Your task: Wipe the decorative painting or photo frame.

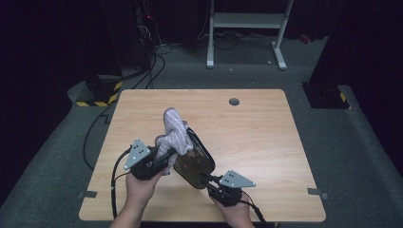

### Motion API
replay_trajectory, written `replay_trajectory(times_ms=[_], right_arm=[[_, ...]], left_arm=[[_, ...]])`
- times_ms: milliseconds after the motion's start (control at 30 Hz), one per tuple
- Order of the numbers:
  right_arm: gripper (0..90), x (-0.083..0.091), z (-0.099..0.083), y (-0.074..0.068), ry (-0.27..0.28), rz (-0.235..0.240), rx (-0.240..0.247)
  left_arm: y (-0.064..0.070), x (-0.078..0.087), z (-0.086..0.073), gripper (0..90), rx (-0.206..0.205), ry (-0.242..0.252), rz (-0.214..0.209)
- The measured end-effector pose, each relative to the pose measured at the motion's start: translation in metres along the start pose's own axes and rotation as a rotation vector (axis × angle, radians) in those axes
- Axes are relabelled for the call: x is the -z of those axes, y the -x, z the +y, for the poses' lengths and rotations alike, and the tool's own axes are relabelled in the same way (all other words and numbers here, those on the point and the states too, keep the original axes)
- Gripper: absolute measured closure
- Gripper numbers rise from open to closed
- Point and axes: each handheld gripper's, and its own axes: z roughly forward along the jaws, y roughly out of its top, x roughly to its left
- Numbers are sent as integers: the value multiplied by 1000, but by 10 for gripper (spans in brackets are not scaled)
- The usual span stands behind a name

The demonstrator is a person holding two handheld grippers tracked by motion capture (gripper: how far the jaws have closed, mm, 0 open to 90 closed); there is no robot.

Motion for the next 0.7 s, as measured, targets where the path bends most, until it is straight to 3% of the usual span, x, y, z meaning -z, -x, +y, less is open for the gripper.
replay_trajectory(times_ms=[167, 300, 500, 700], right_arm=[[785, 0, 0, 0, -2, 0, 6], [785, 1, 0, 0, -2, -1, 6], [784, 3, 0, 2, -4, -1, 17], [785, 3, -1, 3, 1, 7, 14]], left_arm=[[-13, -1, 2, 673, -1, -9, 36], [-13, -2, 3, 673, -8, -10, 35], [1, -1, 0, 674, -21, 5, 7], [24, 1, 3, 675, -44, 29, -65]])
